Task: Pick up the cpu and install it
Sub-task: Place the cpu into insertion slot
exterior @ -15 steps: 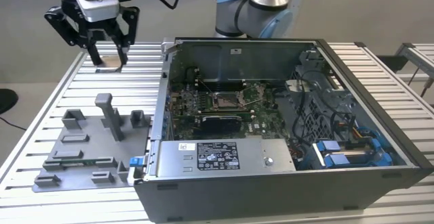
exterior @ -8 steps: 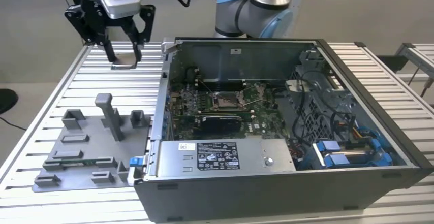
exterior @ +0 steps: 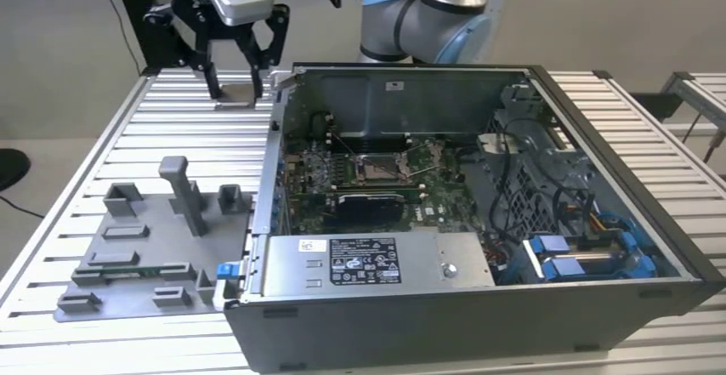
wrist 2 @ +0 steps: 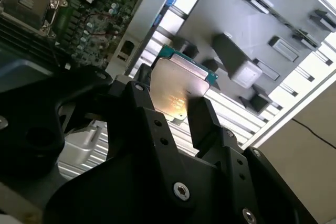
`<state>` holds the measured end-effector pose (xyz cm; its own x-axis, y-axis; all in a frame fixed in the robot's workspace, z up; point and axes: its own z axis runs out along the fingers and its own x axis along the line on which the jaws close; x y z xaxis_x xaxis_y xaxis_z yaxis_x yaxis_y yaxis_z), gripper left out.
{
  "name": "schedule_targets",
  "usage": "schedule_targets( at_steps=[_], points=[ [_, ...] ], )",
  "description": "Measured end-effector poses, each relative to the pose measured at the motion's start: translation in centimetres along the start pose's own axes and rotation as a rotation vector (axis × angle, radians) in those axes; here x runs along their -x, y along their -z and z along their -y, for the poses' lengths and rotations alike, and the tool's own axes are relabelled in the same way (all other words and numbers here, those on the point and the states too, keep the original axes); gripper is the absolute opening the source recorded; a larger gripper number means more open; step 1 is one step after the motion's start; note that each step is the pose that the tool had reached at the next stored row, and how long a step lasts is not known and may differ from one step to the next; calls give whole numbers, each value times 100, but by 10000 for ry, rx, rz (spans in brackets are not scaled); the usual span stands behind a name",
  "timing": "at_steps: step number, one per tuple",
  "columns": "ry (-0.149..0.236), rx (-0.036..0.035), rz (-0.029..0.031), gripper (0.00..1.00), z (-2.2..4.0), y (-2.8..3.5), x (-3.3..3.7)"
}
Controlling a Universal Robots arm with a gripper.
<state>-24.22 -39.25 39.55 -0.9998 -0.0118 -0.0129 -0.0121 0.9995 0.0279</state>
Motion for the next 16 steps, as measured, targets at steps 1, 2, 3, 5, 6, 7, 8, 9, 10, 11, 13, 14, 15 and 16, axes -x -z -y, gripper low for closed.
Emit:
schedule_targets(
  at_steps=[1, 2, 3, 5, 6, 7, 8, 9, 10, 11, 13, 14, 15, 16],
  points=[
    [0, -1, -1, 0, -13, 0, 33],
    [0, 1, 0, 0, -28, -2, 72],
    [0, 0, 0, 0, -42, -3, 110],
    [-1, -1, 0, 0, -70, -4, 184],
    [-1, 0, 1, 0, -81, -5, 224],
    [0, 0, 0, 0, -92, -6, 268],
    [0, 0, 1, 0, -103, -7, 311],
    [0, 0, 0, 0, -113, -8, 358],
    [0, 0, 0, 0, -122, -9, 404],
    [-1, 0, 0, 0, -132, -10, 446],
    [-1, 0, 0, 0, -157, -11, 529],
    [0, 0, 0, 0, -169, -12, 566],
    [0, 0, 0, 0, -183, -13, 602],
    [1, 0, 0, 0, -194, -14, 638]
  ],
)
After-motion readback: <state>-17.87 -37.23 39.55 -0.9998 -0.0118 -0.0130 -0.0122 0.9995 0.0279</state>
